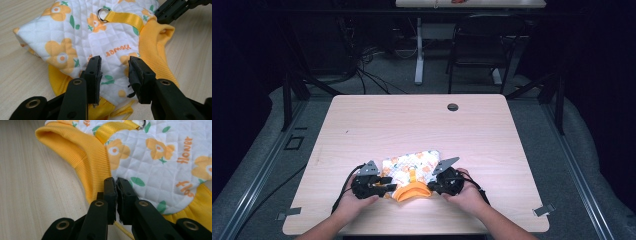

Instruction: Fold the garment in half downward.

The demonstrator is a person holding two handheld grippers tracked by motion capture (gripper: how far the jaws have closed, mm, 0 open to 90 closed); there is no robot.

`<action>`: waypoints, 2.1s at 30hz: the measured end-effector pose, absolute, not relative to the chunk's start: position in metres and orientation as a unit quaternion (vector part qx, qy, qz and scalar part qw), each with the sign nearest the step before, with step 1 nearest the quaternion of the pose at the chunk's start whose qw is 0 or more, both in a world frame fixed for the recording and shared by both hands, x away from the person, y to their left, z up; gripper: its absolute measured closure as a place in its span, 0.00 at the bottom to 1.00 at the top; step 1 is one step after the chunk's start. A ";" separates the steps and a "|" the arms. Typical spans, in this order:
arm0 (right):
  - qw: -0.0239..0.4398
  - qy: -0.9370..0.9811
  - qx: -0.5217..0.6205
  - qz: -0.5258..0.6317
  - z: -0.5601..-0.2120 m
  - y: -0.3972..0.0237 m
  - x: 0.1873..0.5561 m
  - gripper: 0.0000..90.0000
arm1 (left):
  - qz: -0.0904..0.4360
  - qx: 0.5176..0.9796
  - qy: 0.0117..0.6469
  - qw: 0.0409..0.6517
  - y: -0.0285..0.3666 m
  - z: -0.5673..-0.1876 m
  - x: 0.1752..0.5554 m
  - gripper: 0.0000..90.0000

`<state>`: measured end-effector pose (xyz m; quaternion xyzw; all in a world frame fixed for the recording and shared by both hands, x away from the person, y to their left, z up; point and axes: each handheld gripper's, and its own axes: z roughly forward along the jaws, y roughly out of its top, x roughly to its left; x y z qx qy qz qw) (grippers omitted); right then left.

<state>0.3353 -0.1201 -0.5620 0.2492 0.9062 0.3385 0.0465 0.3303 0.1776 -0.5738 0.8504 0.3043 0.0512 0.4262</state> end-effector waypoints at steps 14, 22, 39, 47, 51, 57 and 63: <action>0.064 0.901 0.254 0.346 -0.563 -0.115 0.333 0.93 | 0.078 0.853 0.312 0.412 0.174 -0.574 0.340 0.73; 0.070 0.897 0.263 0.347 -0.565 -0.111 0.336 0.93 | 0.093 0.842 0.331 0.416 0.175 -0.565 0.348 0.79; 0.069 0.891 0.273 0.355 -0.567 -0.112 0.340 0.94 | 0.084 0.858 0.319 0.393 0.169 -0.573 0.349 1.00; 0.076 0.883 0.292 0.360 -0.568 -0.113 0.357 0.94 | 0.092 0.845 0.339 0.404 0.167 -0.577 0.371 1.00; 0.075 0.875 0.307 0.368 -0.570 -0.115 0.365 0.94 | 0.090 0.841 0.346 0.407 0.168 -0.577 0.379 1.00; 0.085 0.867 0.322 0.370 -0.571 -0.116 0.375 0.95 | 0.098 0.834 0.356 0.410 0.166 -0.579 0.387 1.00; 0.091 0.856 0.339 0.378 -0.574 -0.117 0.386 0.95 | 0.101 0.827 0.365 0.415 0.165 -0.580 0.390 1.00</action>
